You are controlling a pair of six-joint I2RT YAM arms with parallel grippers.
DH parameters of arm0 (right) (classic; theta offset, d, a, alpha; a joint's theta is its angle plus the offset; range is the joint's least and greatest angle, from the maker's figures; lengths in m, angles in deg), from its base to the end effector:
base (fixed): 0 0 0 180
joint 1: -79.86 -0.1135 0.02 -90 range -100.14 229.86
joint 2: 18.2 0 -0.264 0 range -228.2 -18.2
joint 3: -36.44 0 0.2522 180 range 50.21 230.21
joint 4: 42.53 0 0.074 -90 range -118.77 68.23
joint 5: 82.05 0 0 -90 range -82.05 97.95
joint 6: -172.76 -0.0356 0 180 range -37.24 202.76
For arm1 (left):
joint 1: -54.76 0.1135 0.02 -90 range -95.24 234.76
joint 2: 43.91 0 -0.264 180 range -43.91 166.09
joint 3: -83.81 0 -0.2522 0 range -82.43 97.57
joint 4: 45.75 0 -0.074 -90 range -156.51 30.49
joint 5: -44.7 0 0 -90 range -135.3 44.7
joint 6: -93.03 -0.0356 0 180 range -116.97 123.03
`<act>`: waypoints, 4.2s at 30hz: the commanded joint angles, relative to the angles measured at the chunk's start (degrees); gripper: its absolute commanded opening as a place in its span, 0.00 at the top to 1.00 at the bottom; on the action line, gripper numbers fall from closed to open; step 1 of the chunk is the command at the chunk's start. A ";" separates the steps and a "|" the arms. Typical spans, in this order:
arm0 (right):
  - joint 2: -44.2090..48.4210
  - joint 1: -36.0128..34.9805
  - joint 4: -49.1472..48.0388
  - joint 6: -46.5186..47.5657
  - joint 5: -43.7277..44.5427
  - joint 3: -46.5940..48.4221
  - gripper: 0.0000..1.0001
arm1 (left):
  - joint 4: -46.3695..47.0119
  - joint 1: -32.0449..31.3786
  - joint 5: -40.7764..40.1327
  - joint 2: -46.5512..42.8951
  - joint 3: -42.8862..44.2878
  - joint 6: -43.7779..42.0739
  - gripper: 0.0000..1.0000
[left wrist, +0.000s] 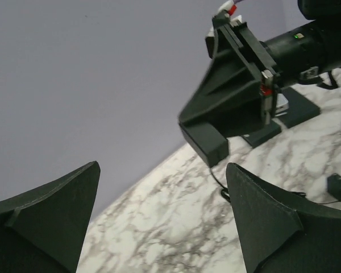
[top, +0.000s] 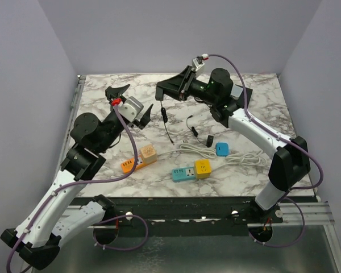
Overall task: Insert the plug
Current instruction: Pick up the plug from the center of the board, then adjust the socket at the center of the board.
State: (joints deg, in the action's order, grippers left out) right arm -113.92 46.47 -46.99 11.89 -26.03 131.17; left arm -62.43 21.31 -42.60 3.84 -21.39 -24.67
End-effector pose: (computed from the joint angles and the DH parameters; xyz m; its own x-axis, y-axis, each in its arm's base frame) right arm 0.3245 0.2377 0.3781 -0.8547 0.3750 -0.3591 -0.3499 0.0948 0.9320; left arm 0.1450 -0.0978 0.4433 0.4069 0.2877 -0.8670 0.4519 0.7614 0.4648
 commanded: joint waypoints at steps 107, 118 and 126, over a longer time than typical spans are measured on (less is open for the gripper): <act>-11.29 -16.59 23.90 92.90 -3.03 -4.11 0.00 | -79.00 34.96 18.79 24.01 18.80 -40.08 1.00; -16.64 -20.40 23.85 96.59 2.91 -2.14 0.00 | -78.91 29.76 26.09 28.30 12.21 -36.87 1.00; -18.24 -20.50 20.62 95.55 10.25 -2.01 0.07 | -75.21 27.04 26.78 28.89 9.89 -35.15 1.00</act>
State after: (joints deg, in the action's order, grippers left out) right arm -130.01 26.54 -23.08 109.11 -23.17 127.92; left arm -138.45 50.49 -20.15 32.51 -10.50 -59.14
